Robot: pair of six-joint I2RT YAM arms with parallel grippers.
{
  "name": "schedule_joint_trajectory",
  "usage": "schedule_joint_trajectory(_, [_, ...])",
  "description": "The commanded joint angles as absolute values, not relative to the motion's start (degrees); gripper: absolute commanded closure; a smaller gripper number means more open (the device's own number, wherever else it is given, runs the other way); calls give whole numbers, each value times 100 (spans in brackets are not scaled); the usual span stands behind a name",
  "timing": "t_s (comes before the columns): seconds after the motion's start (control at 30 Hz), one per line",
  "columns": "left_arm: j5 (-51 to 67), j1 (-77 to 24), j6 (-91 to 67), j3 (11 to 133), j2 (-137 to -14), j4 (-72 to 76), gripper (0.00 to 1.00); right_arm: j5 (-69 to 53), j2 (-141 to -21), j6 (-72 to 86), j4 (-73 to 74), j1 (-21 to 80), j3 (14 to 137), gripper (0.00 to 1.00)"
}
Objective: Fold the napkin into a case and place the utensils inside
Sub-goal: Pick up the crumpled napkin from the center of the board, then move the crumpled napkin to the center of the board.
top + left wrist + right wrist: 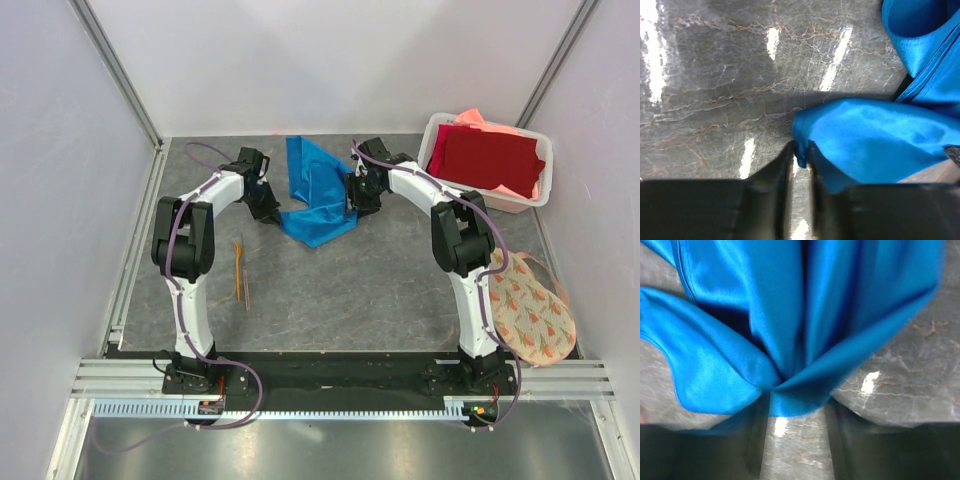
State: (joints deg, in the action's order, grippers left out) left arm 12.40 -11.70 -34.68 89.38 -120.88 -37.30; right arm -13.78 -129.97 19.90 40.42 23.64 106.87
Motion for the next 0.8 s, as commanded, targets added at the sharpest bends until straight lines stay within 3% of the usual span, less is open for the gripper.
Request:
schedule_joint_trajectory(0.0, [1528, -1221, -3278, 8983, -11963, -3665, 98, -1661, -12850, 2057, 3832, 2391, 10488, 71])
schedule_joint_trajectory(0.03, [1555, -1248, -3296, 8887, -11866, -3665, 98, -1696, -12632, 2074, 3797, 2391, 10320, 79])
schedule_joint_trajectory(0.07, [1564, -1292, -3278, 8660, -11604, -3656, 98, -1740, -12508, 2109, 3736, 2382, 10144, 93])
schedule_joint_trajectory(0.1, [1591, -1379, -3278, 8509, -11445, -3665, 98, -1845, -12359, 2127, 3701, 2399, 9716, 100])
schedule_joint_trajectory(0.3, [1898, -1775, -3427, 7024, -9752, -3700, 98, -2214, -10663, 2381, 3349, 2899, 7608, 100])
schedule_joint_trajectory(0.33, [1977, -1810, -3523, 6822, -9538, -3726, 98, -2311, -10217, 2478, 3305, 2961, 7359, 97])
schedule_joint_trajectory(0.37, [2065, -1837, -3585, 6437, -9284, -3770, 98, -2355, -10004, 2566, 3218, 3005, 7122, 79])
schedule_joint_trajectory(0.47, [2486, -1951, -3875, 5699, -8475, -3893, 98, -2409, -9292, 2698, 3295, 3067, 6514, 42])
schedule_joint_trajectory(0.5, [2609, -2003, -3980, 5521, -8290, -3998, 98, -2260, -9151, 2603, 3409, 3067, 6487, 36])
schedule_joint_trajectory(0.6, [2707, -2126, -4411, 4879, -7525, -4078, 98, -1601, -8903, 2383, 3787, 3067, 6888, 26])
schedule_joint_trajectory(0.7, [2619, -2232, -4693, 4483, -7023, -4113, 98, -1249, -9253, 2154, 3815, 3067, 7572, 24])
schedule_joint_trajectory(0.77, [2637, -2267, -4807, 4351, -6804, -4183, 98, -1169, -9877, 2188, 3762, 3059, 8248, 28])
